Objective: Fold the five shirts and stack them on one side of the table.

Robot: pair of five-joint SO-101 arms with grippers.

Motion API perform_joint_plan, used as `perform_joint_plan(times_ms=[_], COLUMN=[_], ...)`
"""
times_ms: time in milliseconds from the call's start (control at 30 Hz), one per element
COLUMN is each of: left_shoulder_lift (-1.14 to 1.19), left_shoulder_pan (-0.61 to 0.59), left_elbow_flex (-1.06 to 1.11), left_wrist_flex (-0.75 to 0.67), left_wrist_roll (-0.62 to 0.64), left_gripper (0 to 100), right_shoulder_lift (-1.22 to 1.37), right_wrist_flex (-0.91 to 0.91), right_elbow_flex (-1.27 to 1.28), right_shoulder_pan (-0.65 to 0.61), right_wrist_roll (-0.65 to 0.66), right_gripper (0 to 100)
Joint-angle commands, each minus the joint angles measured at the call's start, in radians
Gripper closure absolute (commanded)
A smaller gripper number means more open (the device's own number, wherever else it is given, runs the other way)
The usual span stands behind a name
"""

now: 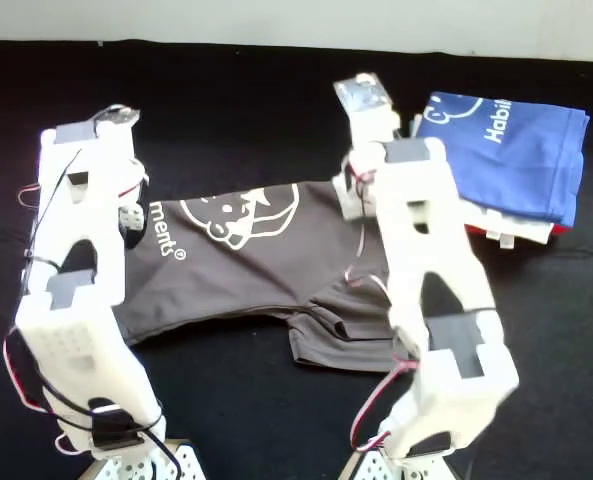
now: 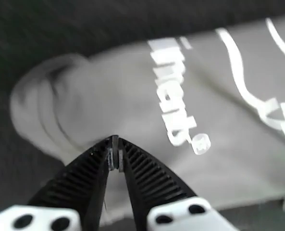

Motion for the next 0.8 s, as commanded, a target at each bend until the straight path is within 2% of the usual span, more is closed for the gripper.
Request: perform_joint_plan(times_ms=[0,200,267,367,567,767], left_shoulder_lift=[0.073,0.308,0.389,0.503,0.682,0.705], left_shoulder_pan=[-0.056,-0.147,-0.166,-0.177,-0.185,-0.176], left_elbow_flex=[-0.143,-0.406,-0.521,-0.719,-1.079,-1.259], left_wrist_flex=[-0.020,-0.017,0.008,0.052,0.127,0.269], left_wrist_roll=[0.025,0.020,-0.017,-0.058,-0.058,-0.057], left_gripper=[99,99,99,99,99,99], right_shoulder_lift=[0.148,0.475,0.556,0.657,0.809,0.834], right_wrist_flex=[-0.081,-0.128,-0.128,-0.125,-0.116,0.124], right_elbow_flex=[-0.156,-0.369,-0.473,-0.657,-0.931,-1.179], right_shoulder_pan=[-0.018,-0.008,-0.005,-0.004,-0.002,-0.010], right_wrist_roll=[-0.011,-0.009,-0.009,-0.009,-0.009,-0.009], right_gripper=[98.3,98.4,98.4,98.4,98.4,98.4])
